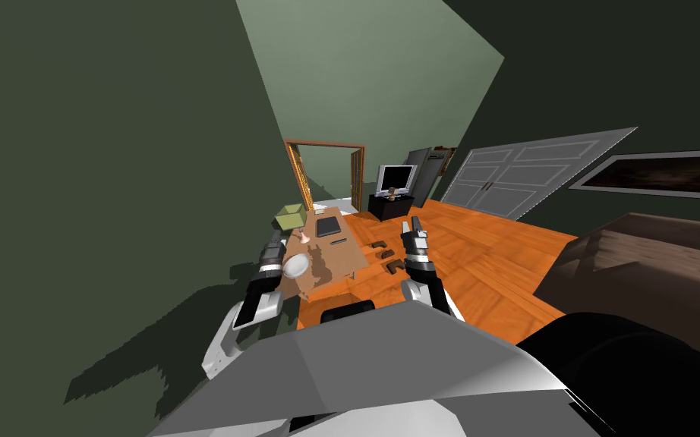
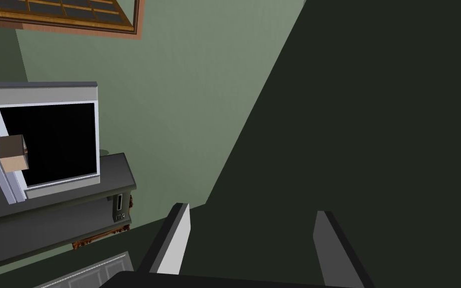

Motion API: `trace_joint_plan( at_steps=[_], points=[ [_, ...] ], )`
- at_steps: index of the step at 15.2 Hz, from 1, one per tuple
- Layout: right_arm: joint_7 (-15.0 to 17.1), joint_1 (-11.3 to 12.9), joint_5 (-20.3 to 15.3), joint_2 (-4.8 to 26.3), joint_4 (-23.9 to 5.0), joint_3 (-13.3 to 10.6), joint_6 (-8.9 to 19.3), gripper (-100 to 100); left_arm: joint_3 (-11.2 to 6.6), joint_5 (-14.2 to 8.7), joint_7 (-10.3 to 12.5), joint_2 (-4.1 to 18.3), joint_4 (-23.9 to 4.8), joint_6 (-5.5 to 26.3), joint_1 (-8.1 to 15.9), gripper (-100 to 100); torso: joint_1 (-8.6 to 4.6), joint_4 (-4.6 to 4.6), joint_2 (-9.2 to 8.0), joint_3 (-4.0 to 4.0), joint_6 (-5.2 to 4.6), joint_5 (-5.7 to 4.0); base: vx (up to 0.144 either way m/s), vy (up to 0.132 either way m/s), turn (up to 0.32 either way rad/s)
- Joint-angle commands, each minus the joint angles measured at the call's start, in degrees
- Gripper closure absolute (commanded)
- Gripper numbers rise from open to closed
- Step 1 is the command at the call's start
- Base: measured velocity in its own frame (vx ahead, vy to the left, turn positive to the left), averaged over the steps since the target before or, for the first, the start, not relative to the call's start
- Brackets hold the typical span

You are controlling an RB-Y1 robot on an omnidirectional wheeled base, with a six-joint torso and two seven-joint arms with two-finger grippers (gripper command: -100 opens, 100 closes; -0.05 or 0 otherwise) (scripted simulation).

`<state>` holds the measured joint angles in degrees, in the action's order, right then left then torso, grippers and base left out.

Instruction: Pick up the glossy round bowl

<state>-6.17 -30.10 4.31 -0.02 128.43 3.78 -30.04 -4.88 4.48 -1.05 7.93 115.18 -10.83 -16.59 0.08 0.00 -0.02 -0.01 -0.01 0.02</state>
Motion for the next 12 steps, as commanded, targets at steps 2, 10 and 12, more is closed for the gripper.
trace_joint_plan(
  at_steps=[2,10,12],
  points=[
    [0.0,0.0,0.0,0.0,0.0,0.0,0.0,0,-0.78,-0.51,-0.1,1.02,-3.28,3.85,2.07,-100,-0.01,0.0,0.0,0.0,0.01,0.0,-0.009,0.01,-0.002],
    [0.0,0.0,0.0,0.0,0.0,0.0,0.0,0,-1.67,-1.09,-0.52,2.04,-8.32,10.89,5.05,-100,-0.02,0.0,0.0,0.0,0.01,-0.01,-0.008,0.01,-0.003],
    [0.0,0.0,0.0,0.0,0.0,0.0,0.0,0,-2.13,-1.4,-0.74,2.53,-10.95,13.63,6.61,-100,-0.02,0.0,0.01,0.0,-0.01,-0.01,-0.01,0.012,-0.004]
  ],
)
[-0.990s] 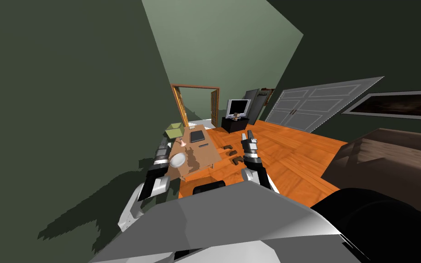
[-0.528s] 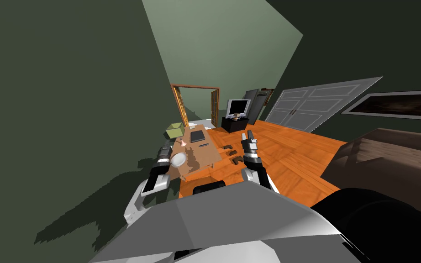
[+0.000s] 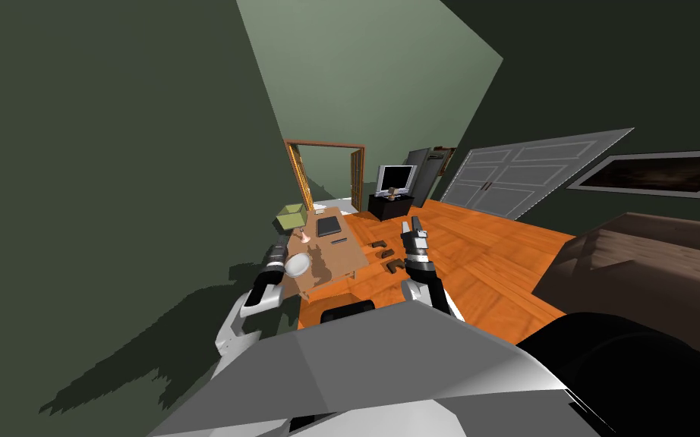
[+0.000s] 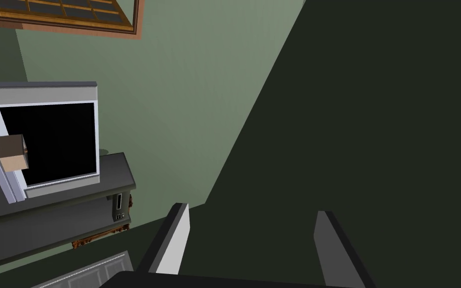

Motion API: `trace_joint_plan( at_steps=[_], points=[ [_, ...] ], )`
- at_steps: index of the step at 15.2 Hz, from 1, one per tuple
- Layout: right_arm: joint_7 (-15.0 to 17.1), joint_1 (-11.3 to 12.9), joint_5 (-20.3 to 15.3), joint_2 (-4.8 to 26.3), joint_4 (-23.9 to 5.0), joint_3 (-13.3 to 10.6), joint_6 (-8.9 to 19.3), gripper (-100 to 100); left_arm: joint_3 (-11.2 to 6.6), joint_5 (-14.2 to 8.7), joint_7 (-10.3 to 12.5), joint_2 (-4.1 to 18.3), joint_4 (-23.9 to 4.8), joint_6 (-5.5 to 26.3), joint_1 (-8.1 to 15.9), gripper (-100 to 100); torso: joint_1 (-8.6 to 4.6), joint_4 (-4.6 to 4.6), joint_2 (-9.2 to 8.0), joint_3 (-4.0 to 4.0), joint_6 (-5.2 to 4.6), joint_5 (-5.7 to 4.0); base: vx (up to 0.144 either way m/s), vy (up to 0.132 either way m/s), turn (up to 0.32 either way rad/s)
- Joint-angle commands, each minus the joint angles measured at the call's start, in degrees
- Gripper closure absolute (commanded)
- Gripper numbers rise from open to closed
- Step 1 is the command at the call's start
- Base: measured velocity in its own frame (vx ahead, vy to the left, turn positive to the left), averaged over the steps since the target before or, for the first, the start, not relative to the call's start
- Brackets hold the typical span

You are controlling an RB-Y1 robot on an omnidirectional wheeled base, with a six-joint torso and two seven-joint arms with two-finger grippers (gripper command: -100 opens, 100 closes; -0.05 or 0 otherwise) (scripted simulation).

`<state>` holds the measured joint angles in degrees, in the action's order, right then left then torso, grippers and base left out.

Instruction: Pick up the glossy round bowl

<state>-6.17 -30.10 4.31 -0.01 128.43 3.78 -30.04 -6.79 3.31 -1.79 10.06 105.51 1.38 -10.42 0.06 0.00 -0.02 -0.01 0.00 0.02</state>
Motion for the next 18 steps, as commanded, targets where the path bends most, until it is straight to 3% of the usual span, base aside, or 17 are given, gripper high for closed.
trace_joint_plan(
  at_steps=[1,2,4,5,7,8,10,11,13,14,16,17,18],
  points=[
    [0.0,0.0,0.0,0.0,0.0,0.0,0.0,0,-0.22,-0.22,0.0,0.39,-1.28,1.81,0.44,-100,0.0,0.0,0.0,0.0,0.0,0.0,-0.006,0.008,-0.005],
    [0.0,0.0,0.0,0.0,0.0,0.0,0.0,0,-0.69,-0.54,-0.22,0.87,-3.36,3.98,2.04,-100,-0.01,0.0,0.0,0.0,0.0,0.0,-0.006,0.008,-0.003],
    [0.0,0.0,0.0,0.0,0.0,0.0,0.0,0,-0.69,-0.54,-0.22,0.87,-3.96,5.0,2.04,-100,0.0,0.0,0.01,0.01,0.0,0.0,-0.006,0.009,-0.003],
    [0.0,0.0,0.0,0.0,0.0,0.0,0.0,0,-1.16,-0.86,-0.44,1.33,-6.08,7.24,3.67,-100,-0.01,0.0,0.01,0.01,0.0,0.0,-0.007,0.008,-0.006],
    [0.0,0.0,0.0,0.0,0.0,0.0,0.0,0,-1.16,-0.86,-0.44,1.33,-6.69,8.25,3.67,-100,0.0,0.0,0.01,0.0,0.0,0.0,-0.007,0.009,-0.004],
    [0.0,0.0,0.0,0.0,0.0,0.0,0.0,0,-1.64,-1.19,-0.67,1.78,-9.16,10.24,5.32,-100,-0.01,0.0,0.01,0.01,0.0,0.0,-0.006,0.009,-0.006],
    [0.0,0.0,0.0,0.0,0.0,0.0,0.0,0,-1.64,-1.19,-0.67,1.78,-9.45,11.53,5.32,-100,0.0,0.0,0.01,0.01,0.0,0.0,-0.005,0.01,-0.006],
    [0.0,0.0,0.0,0.0,0.0,0.0,0.0,0,-2.12,-1.52,-0.9,2.21,-11.98,13.34,6.99,-100,-0.01,0.0,0.01,0.01,0.01,0.0,-0.006,0.009,-0.006],
    [0.0,0.0,0.0,0.0,0.0,0.0,0.0,0,-2.12,-1.52,-0.9,2.21,-12.23,14.83,6.99,-100,-0.01,0.0,0.01,0.01,0.0,0.0,-0.006,0.007,-0.006],
    [0.0,0.0,0.0,0.0,0.0,0.0,0.0,0,-2.6,-1.85,-1.12,2.62,-14.91,16.23,8.68,-100,-0.02,0.0,0.01,0.01,0.0,0.0,-0.005,0.007,-0.005],
    [0.0,0.0,0.0,0.0,0.0,0.0,0.0,0,-2.6,-1.85,-1.12,2.62,-15.02,18.15,8.68,-100,-0.02,0.0,0.02,0.01,0.0,0.0,-0.004,0.007,-0.01],
    [0.0,0.0,0.0,0.0,0.0,0.0,0.0,0,-3.07,-2.19,-1.35,3.02,-17.74,19.68,10.37,-100,-0.02,0.0,0.02,0.01,0.01,-0.01,-0.002,0.007,-0.006],
    [0.0,0.0,0.0,0.0,0.0,0.0,0.0,0,-3.07,-2.19,-1.35,3.02,-17.8,20.75,10.37,-100,-0.02,0.01,0.03,0.02,0.0,0.0,-0.003,0.008,-0.011]
  ],
)
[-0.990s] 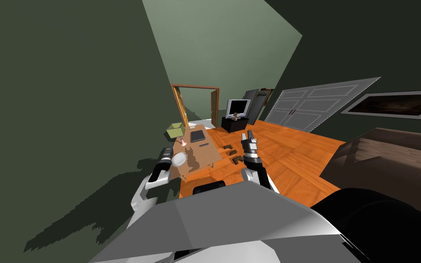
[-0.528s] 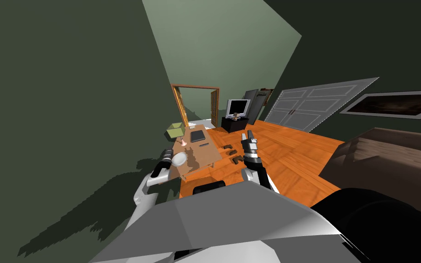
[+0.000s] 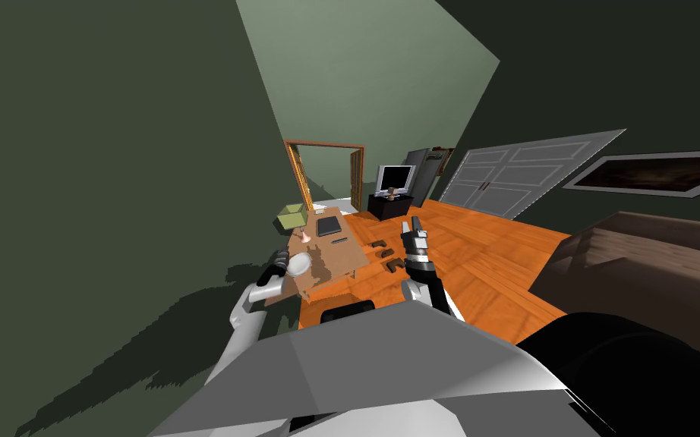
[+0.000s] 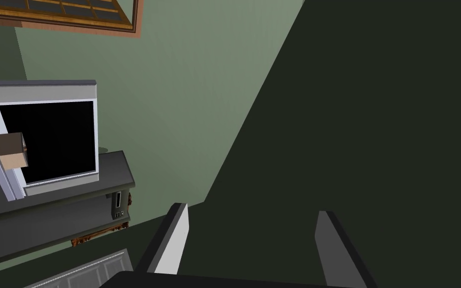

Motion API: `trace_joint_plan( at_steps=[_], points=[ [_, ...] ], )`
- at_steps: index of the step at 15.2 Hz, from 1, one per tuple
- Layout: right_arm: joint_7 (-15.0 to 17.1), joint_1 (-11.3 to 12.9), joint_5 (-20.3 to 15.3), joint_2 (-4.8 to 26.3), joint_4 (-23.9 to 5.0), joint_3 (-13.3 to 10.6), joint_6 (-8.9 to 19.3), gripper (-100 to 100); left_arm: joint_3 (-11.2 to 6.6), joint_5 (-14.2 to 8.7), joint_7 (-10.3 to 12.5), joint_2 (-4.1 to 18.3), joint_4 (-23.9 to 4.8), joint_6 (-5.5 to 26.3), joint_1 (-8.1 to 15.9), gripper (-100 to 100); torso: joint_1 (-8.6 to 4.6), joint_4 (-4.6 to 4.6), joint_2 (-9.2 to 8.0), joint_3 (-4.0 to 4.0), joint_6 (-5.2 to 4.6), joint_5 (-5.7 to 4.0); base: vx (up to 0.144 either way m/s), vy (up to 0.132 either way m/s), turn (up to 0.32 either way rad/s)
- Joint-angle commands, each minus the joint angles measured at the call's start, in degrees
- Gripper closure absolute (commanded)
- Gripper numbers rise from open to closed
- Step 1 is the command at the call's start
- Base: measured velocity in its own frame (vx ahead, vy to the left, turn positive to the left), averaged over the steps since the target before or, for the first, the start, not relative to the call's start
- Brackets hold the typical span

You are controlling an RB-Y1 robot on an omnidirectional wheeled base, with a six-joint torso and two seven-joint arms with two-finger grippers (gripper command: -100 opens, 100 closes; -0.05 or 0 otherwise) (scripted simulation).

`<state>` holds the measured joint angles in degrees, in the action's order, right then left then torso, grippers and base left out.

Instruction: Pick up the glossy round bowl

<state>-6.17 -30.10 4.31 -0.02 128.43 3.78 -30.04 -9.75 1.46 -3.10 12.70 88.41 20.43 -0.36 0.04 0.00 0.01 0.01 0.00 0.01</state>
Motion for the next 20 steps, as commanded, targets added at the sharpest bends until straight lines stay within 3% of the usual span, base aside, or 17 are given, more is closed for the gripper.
trace_joint_plan(
  at_steps=[1,2,4,5,7,8,13,14,16,17,20],
  points=[
    [0.0,0.0,0.0,0.0,0.0,0.0,0.0,0,-0.12,-0.35,-0.04,0.38,-0.7,2.42,0.31,-100,0.0,0.0,0.0,0.0,0.0,0.0,-0.002,0.006,-0.005],
    [0.0,0.0,0.0,0.0,0.0,0.0,0.0,0,-0.59,-0.69,-0.27,0.76,-3.47,3.9,2.0,-100,0.0,0.0,0.0,0.0,0.0,0.0,-0.002,0.008,-0.006],
    [0.0,0.0,0.0,0.0,0.0,0.0,0.0,0,-0.59,-0.69,-0.27,0.76,-3.47,5.72,2.0,-100,0.0,0.0,0.0,0.0,0.0,0.0,-0.001,0.007,-0.01],
    [0.0,0.0,0.0,0.0,0.0,0.0,0.0,0,-1.05,-1.03,-0.49,1.12,-6.15,7.33,3.69,-100,-0.01,0.0,0.0,0.0,0.01,0.0,-0.001,0.005,-0.009],
    [0.0,0.0,0.0,0.0,0.0,0.0,0.0,0,-1.05,-1.03,-0.49,1.12,-6.22,8.99,3.69,-100,-0.01,0.0,0.01,0.0,0.0,0.0,0.0,0.003,-0.006],
    [0.0,0.0,0.0,0.0,0.0,0.0,0.0,0,-1.5,-1.37,-0.71,1.46,-8.59,10.62,5.36,-100,-0.01,0.0,0.0,0.0,0.0,-0.01,0.001,0.004,-0.011],
    [0.0,0.0,0.0,0.0,0.0,0.0,0.0,0,-1.95,-1.7,-0.93,1.78,-11.6,15.38,7.01,-100,-0.02,0.0,0.02,0.01,0.0,0.0,0.001,0.002,-0.007],
    [0.0,0.0,0.0,0.0,0.0,0.0,0.0,0,-2.37,-2.04,-1.14,2.07,-14.12,17.14,8.64,-100,-0.02,0.0,0.02,0.01,0.0,-0.01,0.005,0.003,-0.014],
    [0.0,0.0,0.0,0.0,0.0,0.0,0.0,0,-2.37,-2.04,-1.14,2.07,-14.21,18.48,8.64,-100,-0.03,0.0,0.03,0.02,0.0,-0.01,0.003,0.001,-0.008],
    [0.0,0.0,0.0,0.0,0.0,0.0,0.0,0,-2.79,-2.36,-1.34,2.35,-16.61,20.41,10.24,-100,-0.03,0.0,0.03,0.01,0.0,-0.01,0.006,0.003,-0.013],
    [0.0,0.0,0.0,0.0,0.0,0.0,0.0,0,-3.18,-2.69,-1.54,2.6,-19.2,24.09,11.8,-100,-0.04,0.01,0.05,0.03,-0.01,-0.01,0.011,0.001,-0.022]
  ],
)
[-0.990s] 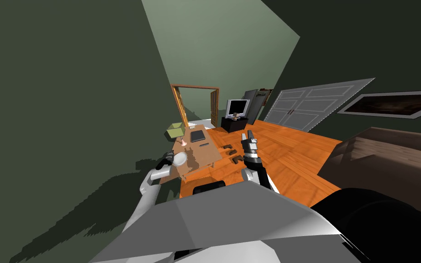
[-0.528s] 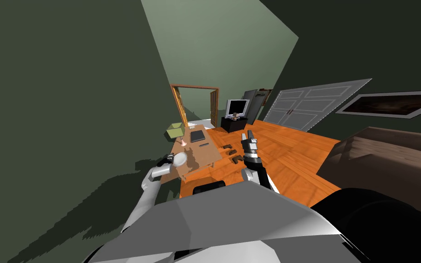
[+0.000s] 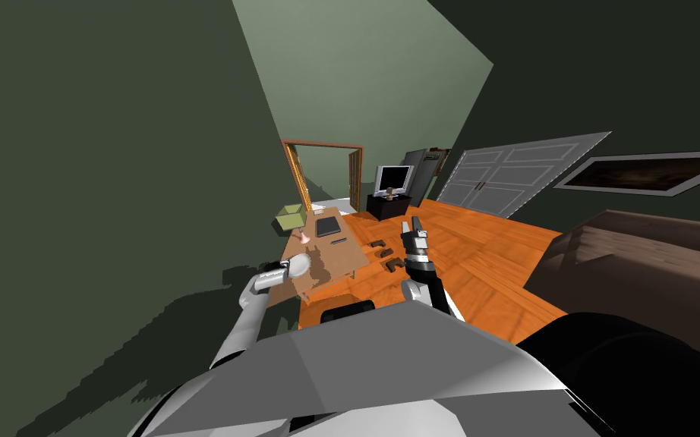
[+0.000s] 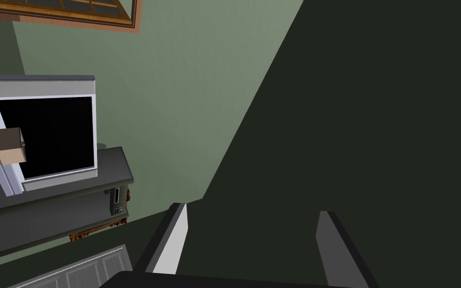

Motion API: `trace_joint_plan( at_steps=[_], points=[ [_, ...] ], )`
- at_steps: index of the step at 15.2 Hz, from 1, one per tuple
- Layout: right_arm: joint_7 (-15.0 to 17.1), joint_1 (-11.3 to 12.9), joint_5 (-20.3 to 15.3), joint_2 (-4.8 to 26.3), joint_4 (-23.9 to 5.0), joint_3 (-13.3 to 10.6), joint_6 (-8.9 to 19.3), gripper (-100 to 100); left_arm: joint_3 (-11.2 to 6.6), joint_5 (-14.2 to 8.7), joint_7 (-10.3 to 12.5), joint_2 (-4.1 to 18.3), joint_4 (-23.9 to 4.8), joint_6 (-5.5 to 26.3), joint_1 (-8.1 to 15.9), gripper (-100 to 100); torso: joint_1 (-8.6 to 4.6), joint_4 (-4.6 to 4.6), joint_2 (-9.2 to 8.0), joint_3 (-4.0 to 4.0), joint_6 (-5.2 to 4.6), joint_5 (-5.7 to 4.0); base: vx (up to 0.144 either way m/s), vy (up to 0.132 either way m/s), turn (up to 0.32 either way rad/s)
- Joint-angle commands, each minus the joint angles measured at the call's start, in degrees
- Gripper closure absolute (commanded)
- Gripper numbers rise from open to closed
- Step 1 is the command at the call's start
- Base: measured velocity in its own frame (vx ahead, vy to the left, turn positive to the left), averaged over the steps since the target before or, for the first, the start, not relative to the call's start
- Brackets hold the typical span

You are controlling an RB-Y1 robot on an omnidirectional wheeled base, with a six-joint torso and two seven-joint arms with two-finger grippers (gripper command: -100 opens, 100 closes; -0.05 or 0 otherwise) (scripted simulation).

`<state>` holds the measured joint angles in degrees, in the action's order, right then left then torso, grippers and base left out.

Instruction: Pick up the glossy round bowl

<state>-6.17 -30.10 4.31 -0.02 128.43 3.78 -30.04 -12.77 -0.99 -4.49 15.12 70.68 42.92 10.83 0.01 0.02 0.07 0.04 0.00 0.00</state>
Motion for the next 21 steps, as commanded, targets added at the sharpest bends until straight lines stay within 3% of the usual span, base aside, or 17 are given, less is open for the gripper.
trace_joint_plan(
  at_steps=[1,2,3,4,6,9,11,12,21],
  points=[
    [0.0,0.0,0.0,0.0,0.0,0.0,0.0,0,-0.16,-0.24,-0.15,0.18,-1.47,1.93,0.61,-100,0.0,0.0,0.0,0.0,0.0,0.0,0.009,0.001,-0.008],
    [0.0,0.0,0.0,0.0,0.0,0.0,0.0,0,-0.54,-0.55,-0.34,0.41,-3.83,3.68,2.12,-100,0.0,0.0,-0.01,0.0,0.01,0.0,0.012,0.001,-0.011],
    [0.0,0.0,0.0,0.0,0.0,0.0,0.0,0,-0.54,-0.55,-0.34,0.41,-3.83,4.7,2.12,-100,0.0,0.0,0.0,0.0,-0.01,0.0,0.015,0.002,-0.019],
    [0.0,0.0,0.0,0.0,0.0,0.0,0.0,0,-0.89,-0.86,-0.52,0.61,-5.73,6.03,3.58,-100,0.0,0.0,0.01,0.0,0.0,0.0,0.018,-0.001,-0.031],
    [0.0,0.0,0.0,0.0,0.0,0.0,0.0,0,-0.89,-0.86,-0.52,0.61,-6.1,7.42,3.58,-100,-0.01,0.0,0.03,0.01,0.0,0.0,0.017,0.0,-0.016],
    [0.0,0.0,0.0,0.0,0.0,0.0,0.0,0,-1.53,-1.43,-0.85,0.96,-10.06,11.77,6.32,-100,-0.02,0.0,0.02,0.01,0.0,0.0,0.017,-0.002,-0.023],
    [0.0,0.0,0.0,0.0,0.0,0.0,0.0,0,-1.53,-1.43,-0.85,0.96,-10.27,12.37,6.32,-100,-0.01,0.01,0.04,0.02,0.0,0.0,0.02,-0.001,-0.016],
    [0.0,0.0,0.0,0.0,0.0,0.0,0.0,0,-1.81,-1.7,-1.0,1.1,-12.16,14.21,7.57,-100,-0.02,0.01,0.03,0.02,0.0,0.0,0.02,-0.003,-0.018],
    [0.0,0.0,0.0,0.0,0.0,0.0,0.0,0,-2.84,-2.73,-1.55,1.53,-19.22,22.98,12.34,-100,-0.04,0.02,0.09,0.05,-0.01,-0.01,0.027,-0.005,-0.026]
  ],
)
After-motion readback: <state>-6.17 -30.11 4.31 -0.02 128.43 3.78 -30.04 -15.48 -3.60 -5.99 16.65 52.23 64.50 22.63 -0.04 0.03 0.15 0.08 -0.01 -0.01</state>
